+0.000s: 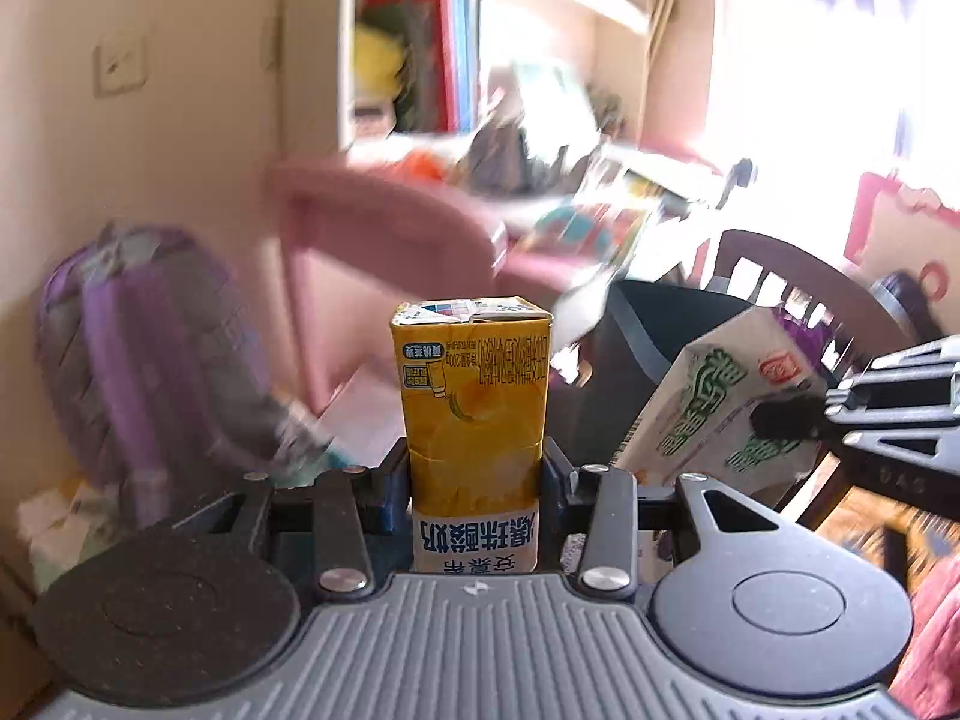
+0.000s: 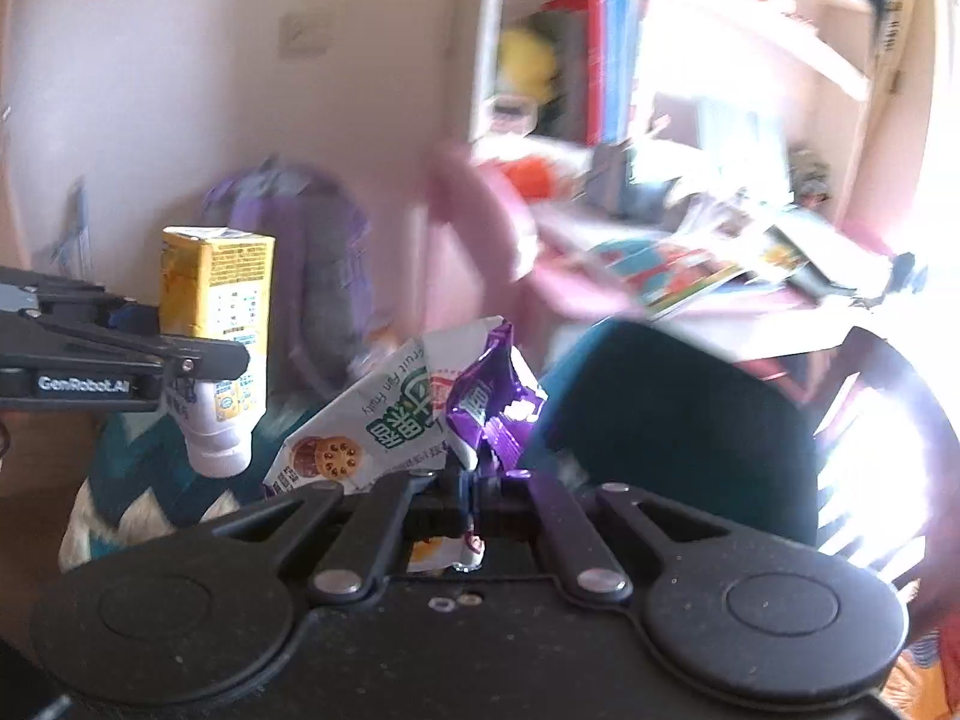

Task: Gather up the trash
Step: 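Carry the juice box and cookie wrapper up to the teal wastebasket with both tools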

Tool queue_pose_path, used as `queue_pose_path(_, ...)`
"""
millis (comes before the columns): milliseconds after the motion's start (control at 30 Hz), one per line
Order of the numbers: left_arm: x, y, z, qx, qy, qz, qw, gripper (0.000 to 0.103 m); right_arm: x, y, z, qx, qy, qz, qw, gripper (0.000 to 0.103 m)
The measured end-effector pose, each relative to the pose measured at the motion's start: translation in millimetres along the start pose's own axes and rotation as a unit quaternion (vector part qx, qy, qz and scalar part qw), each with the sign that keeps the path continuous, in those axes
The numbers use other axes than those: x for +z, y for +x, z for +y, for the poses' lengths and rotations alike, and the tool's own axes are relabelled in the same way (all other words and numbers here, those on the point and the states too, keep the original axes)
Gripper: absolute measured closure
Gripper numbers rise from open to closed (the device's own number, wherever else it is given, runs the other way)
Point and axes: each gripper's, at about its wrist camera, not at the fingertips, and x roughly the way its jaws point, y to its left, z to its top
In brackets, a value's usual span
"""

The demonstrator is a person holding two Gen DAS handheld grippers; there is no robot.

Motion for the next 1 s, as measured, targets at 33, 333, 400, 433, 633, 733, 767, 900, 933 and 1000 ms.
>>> queue_pose_path(33,10.8,0.9,-6.8,-0.007,0.001,-0.006,1.0,0.062,5.8,-6.0,-10.2,-0.01,0.006,-0.009,1.0,0.103)
queue_pose_path(333,82.4,23.0,-86.7,-0.042,0.041,-0.046,0.9973,0.062,34.9,-39.2,-97.4,-0.114,0.031,-0.054,0.992,0.103)
queue_pose_path(400,90.4,33.7,-106.4,-0.048,0.049,-0.046,0.9966,0.062,33.2,-38.9,-110.2,-0.132,0.033,-0.052,0.989,0.103)
queue_pose_path(433,92.2,39.3,-114.9,-0.052,0.052,-0.045,0.9963,0.062,31.2,-36.9,-116.0,-0.14,0.031,-0.048,0.989,0.103)
queue_pose_path(633,86.8,80.1,-157.9,-0.067,0.071,-0.018,0.9951,0.062,8.1,-13.4,-133.7,-0.152,0.012,-0.006,0.988,0.103)
queue_pose_path(733,76.9,101.2,-171.3,-0.066,0.08,0.005,0.9946,0.062,-2.3,7.9,-133.9,-0.148,-0.003,0.018,0.989,0.103)
queue_pose_path(767,72.8,110.2,-174.1,-0.066,0.082,0.015,0.9943,0.062,-6.5,14.2,-133.8,-0.144,-0.006,0.026,0.989,0.103)
queue_pose_path(900,56.7,143.9,-182.6,-0.049,0.093,0.052,0.9931,0.061,-19.5,36.5,-130.6,-0.129,-0.015,0.05,0.99,0.102)
queue_pose_path(933,53.4,150.3,-183.3,-0.046,0.093,0.059,0.9928,0.061,-21.3,39.3,-128.3,-0.126,-0.019,0.055,0.99,0.102)
queue_pose_path(1000,48.3,159.5,-184.1,-0.041,0.094,0.073,0.9921,0.061,-26.7,45.0,-126.4,-0.12,-0.024,0.065,0.99,0.099)
